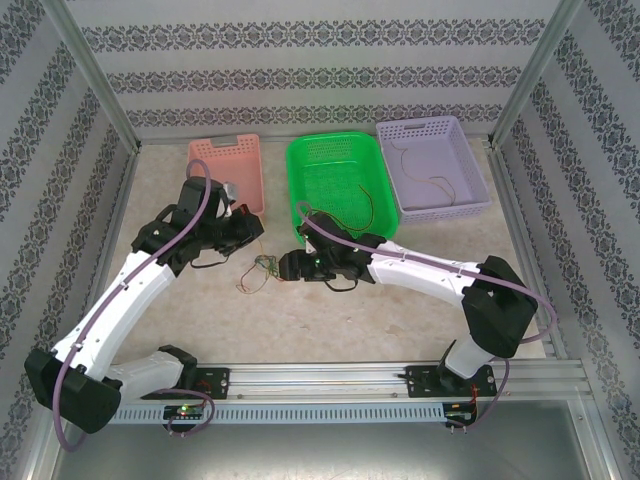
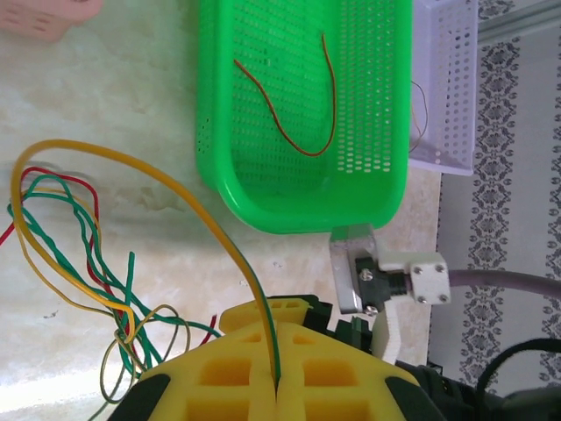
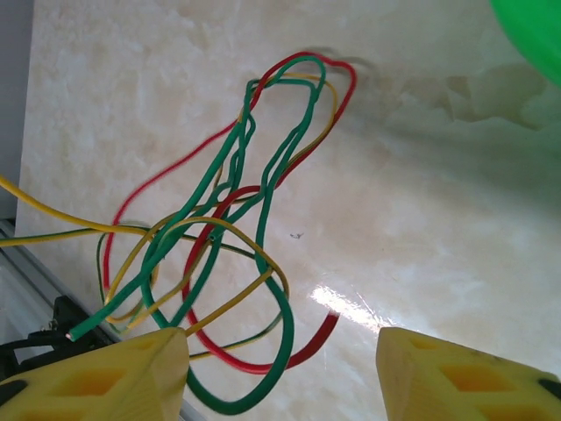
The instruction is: Untangle the cables
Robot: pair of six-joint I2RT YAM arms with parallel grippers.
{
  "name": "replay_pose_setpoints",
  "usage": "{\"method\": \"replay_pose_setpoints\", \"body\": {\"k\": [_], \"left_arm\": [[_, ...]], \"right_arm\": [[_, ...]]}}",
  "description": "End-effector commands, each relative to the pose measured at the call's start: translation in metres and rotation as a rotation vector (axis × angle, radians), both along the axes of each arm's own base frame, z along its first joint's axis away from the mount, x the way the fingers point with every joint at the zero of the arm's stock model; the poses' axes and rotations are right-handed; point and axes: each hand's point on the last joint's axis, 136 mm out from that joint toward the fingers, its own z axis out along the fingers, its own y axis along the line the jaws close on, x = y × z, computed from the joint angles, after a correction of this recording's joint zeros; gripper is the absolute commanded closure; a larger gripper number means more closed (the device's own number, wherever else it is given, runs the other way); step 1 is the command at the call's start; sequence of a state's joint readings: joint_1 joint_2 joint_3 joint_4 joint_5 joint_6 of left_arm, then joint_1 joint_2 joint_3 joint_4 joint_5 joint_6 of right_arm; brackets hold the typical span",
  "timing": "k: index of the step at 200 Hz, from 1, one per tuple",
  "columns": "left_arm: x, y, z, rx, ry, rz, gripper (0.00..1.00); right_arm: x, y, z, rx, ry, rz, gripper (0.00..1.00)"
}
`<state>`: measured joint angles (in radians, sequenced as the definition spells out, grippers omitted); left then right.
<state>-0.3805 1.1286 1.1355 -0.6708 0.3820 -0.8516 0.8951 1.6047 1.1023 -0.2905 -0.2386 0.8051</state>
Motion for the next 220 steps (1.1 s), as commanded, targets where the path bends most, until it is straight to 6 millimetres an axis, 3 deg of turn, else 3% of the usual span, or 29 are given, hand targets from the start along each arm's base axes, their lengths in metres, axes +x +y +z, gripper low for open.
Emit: {"method": "replay_pose_setpoints", "body": {"k": [1,33,81,130,173,202,220], "left_arm": [[-0.008,-0.005,0.011,0.022,-0.038,-0.081,1.00],[-0.013,-0.011,0.019,0.008,-0.077,-0.145,1.00],[-0.025,-0.007,-0.001,0.029,-0.062,-0.169,1.00],[-0.033,-0.006,-0.006,0.003,-0.078,-0.165,1.00],[-0.039,-0.002,-0.001,0.007,-0.097,-0.164,1.00],[-0.042,0.004,0.009,0.031,-0.122,-0.153,1.00],[-0.041,0.006,0.019,0.037,-0.147,-0.142,1.00]], "right_arm": [[0.006,-0.003,0.014,0.057,-0.016,-0.013,0.38],[0.017,-0.006,0.013,0.117,0.056,-0.075,0.35],[0.024,0.018,0.011,0.162,0.194,-0.164,0.33],[0.012,0.056,-0.009,0.157,0.384,-0.218,0.36],[0.003,0.073,-0.026,0.112,0.468,-0.247,0.37],[-0.006,0.088,-0.038,0.082,0.481,-0.238,0.47],[-0.005,0.094,-0.044,0.079,0.466,-0.248,0.66]]}}
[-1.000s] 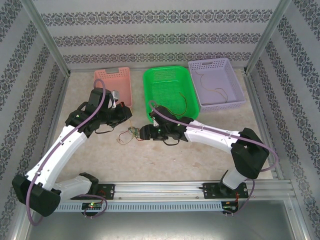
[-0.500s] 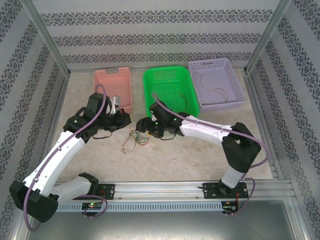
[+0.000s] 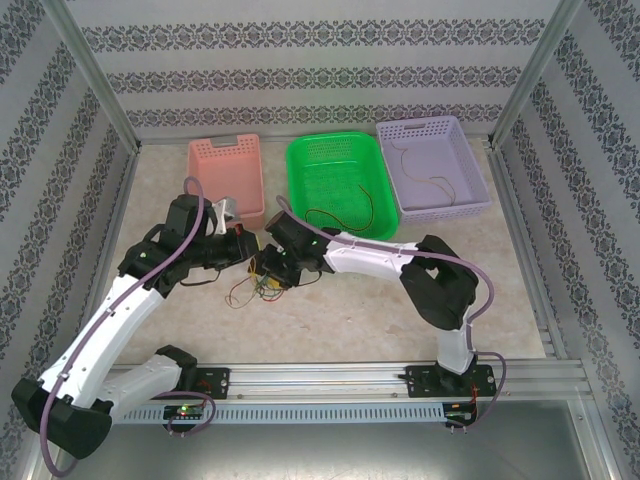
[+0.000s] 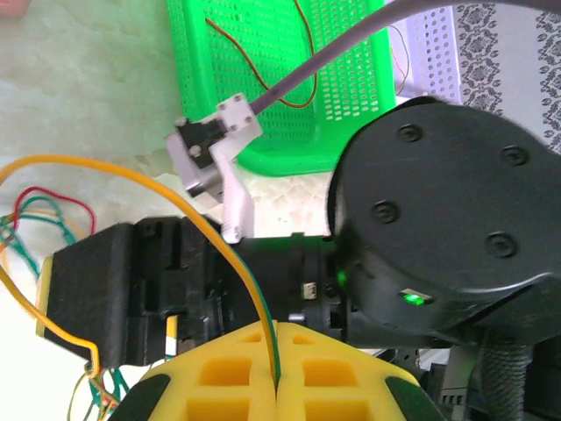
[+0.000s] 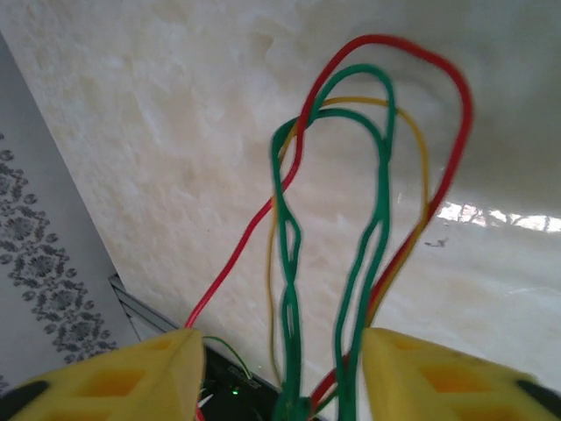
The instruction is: Untangle the cables
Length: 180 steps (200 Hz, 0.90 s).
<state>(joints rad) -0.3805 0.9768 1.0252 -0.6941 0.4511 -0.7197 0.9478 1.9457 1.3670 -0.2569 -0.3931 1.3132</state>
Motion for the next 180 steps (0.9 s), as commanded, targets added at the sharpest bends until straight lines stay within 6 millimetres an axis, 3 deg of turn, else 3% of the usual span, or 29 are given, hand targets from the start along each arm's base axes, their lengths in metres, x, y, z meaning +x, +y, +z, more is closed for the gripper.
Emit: {"method": "replay_pose_setpoints", "body": {"k": [1,22,60,93,143,180], "left_arm": [[-0.002,0.003,0.023,0.013,-0.074,-0.008,1.00],[0.001,0.005,0.037,0.022,-0.110,0.005,1.00],[0.012,0.020,0.062,0.066,-0.186,0.087,1.00],[0.020,0.036,0.065,0.106,-0.198,0.190,1.00],[0.027,0.042,0.040,0.149,-0.101,0.252,1.00],[0.030,0.038,0.014,0.144,-0.015,0.264,1.00]], "right_arm": [[-0.006,0.012,-0.008,-0.018,0.012,-0.013,0.67],[0.004,0.006,-0.005,-0.047,-0.061,-0.055,1.00],[0.020,-0.037,0.026,-0.123,-0.243,-0.159,1.00],[0.017,-0.098,0.036,-0.222,-0.312,-0.269,1.00],[0.001,-0.195,0.048,-0.355,-0.351,-0.430,1.00],[-0.011,-0.250,0.047,-0.399,-0.333,-0.518,1.00]]}}
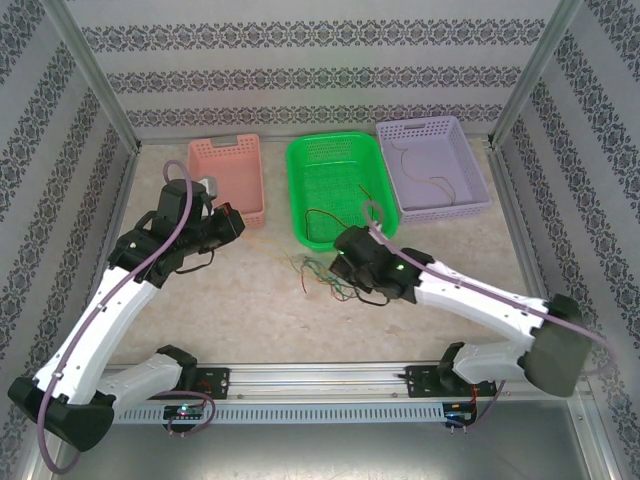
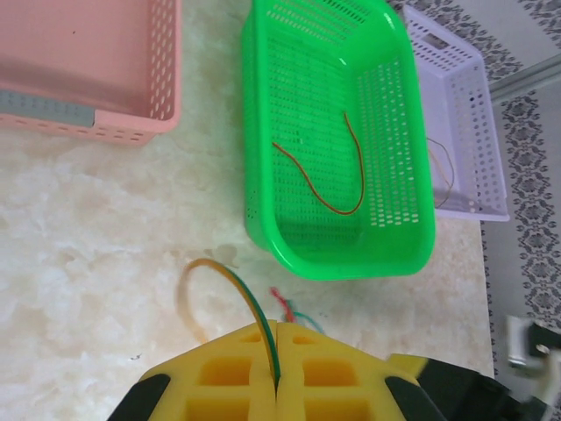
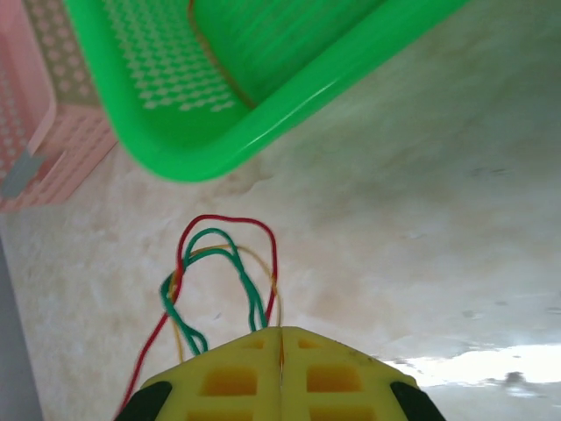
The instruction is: Untangle the cables
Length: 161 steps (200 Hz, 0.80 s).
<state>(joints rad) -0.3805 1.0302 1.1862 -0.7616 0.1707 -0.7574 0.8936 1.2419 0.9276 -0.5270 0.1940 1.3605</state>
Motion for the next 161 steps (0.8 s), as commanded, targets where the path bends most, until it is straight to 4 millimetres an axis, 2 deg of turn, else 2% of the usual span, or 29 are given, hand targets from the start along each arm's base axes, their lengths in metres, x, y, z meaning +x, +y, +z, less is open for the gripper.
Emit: {"method": "replay_pose_setpoints", "body": {"k": [1,43,79,118,149,161], "left_arm": [[-0.003,0.001,-0.019,0.001,0.071,0.032,1.00],[-0.005,-0.004,-0.042,-0.027,0.133,0.038,1.00],[-0.010,0.005,-0.060,0.013,0.179,0.073,1.00],[-0.010,0.023,-0.061,0.096,0.187,0.137,1.00],[-0.006,0.022,-0.062,0.105,0.183,0.135,1.00],[-0.006,0.028,-0.061,0.133,0.182,0.156,1.00]], "right_arm": [[-0.009,-0.049,-0.013,-0.103,0.023,-0.097,1.00],[-0.021,-0.098,-0.018,-0.159,0.045,-0.174,1.00],[-0.020,-0.142,-0.026,-0.230,0.051,-0.235,1.00],[-0.011,-0.196,-0.027,-0.311,0.066,-0.308,1.00],[-0.001,-0.224,-0.032,-0.322,0.091,-0.352,1.00],[0.001,-0.234,-0.035,-0.332,0.103,-0.376,1.00]]}}
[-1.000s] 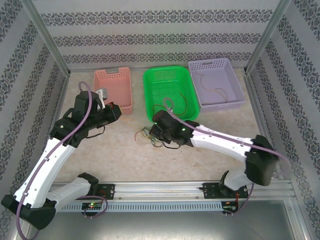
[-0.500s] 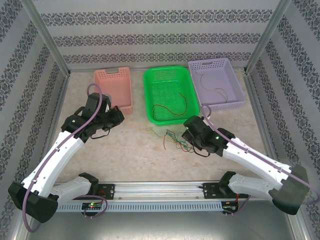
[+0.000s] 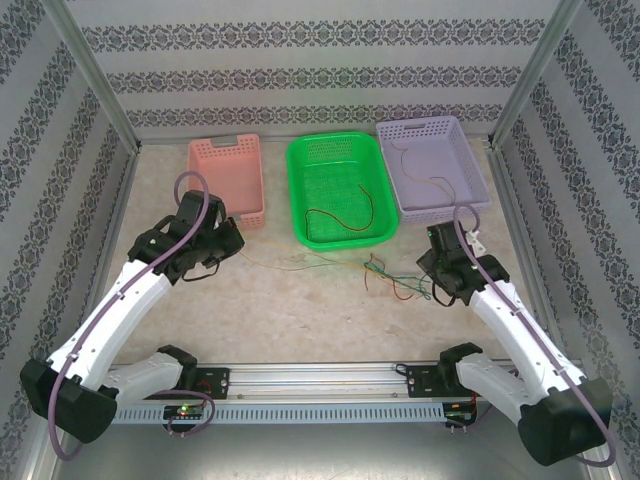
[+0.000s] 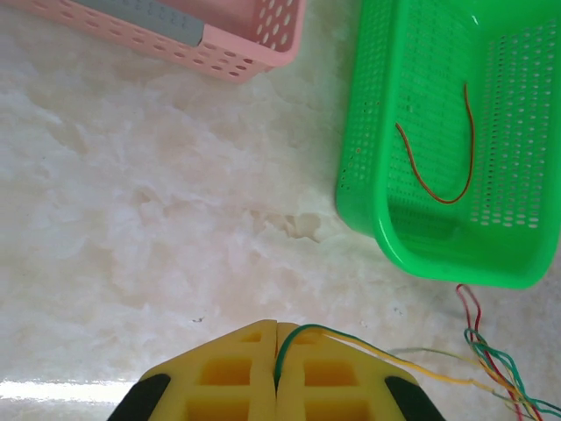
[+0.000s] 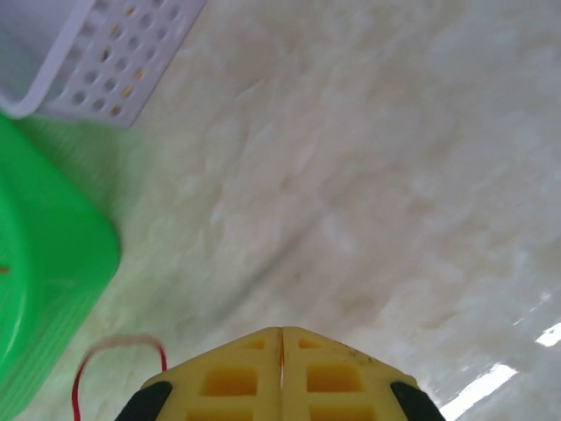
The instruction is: Untangle the cables
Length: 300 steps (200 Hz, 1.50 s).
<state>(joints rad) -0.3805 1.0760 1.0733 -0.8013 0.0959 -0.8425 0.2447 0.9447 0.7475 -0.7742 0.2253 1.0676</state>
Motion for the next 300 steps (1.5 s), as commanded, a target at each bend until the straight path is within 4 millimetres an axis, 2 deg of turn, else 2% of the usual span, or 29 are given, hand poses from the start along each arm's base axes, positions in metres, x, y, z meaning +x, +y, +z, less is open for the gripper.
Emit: {"method": "replay_pose_setpoints", "body": {"k": [1,40,59,109,148,191,215,241,247,257,266,286,300], "left_arm": [[-0.001,0.013,0.006,0.070,-0.007,0.037,1.00],[0.002,0.021,0.013,0.146,-0.019,0.029,1.00],[0.000,0.036,0.014,0.233,0.003,0.057,1.00],[0.004,0.044,0.022,0.304,-0.008,0.050,1.00],[0.002,0.076,0.029,0.418,0.025,0.110,1.00],[-0.001,0.107,0.037,0.455,0.034,0.192,1.00],[0.004,0.104,0.038,0.435,0.024,0.172,1.00],[0.014,0.075,0.029,0.302,0.008,0.091,1.00],[0.014,0.075,0.028,0.298,0.012,0.097,1.00],[0.008,0.088,0.030,0.352,0.033,0.143,1.00],[0.003,0.105,0.039,0.436,0.033,0.187,1.00],[-0.001,0.135,0.066,0.588,-0.005,0.246,1.00],[-0.002,0.148,0.074,0.645,-0.008,0.262,1.00]], "right_arm": [[-0.004,-0.017,-0.012,-0.061,0.062,0.039,1.00],[0.003,-0.043,-0.019,-0.073,0.082,-0.018,1.00],[0.006,-0.054,-0.024,-0.075,0.106,-0.045,1.00],[0.016,-0.060,-0.030,-0.064,0.134,-0.046,1.00],[0.016,-0.083,-0.029,-0.074,0.138,-0.117,1.00],[0.022,-0.106,-0.026,-0.063,0.149,-0.167,1.00],[0.026,-0.102,-0.028,-0.046,0.148,-0.148,1.00],[0.028,-0.090,-0.037,-0.018,0.157,-0.115,1.00],[0.027,-0.088,-0.039,-0.021,0.167,-0.109,1.00],[0.025,-0.089,-0.040,-0.034,0.175,-0.105,1.00],[0.023,-0.095,-0.039,-0.052,0.184,-0.112,1.00],[0.021,-0.115,-0.033,-0.065,0.175,-0.157,1.00],[0.025,-0.128,-0.024,-0.076,0.165,-0.179,1.00]]}}
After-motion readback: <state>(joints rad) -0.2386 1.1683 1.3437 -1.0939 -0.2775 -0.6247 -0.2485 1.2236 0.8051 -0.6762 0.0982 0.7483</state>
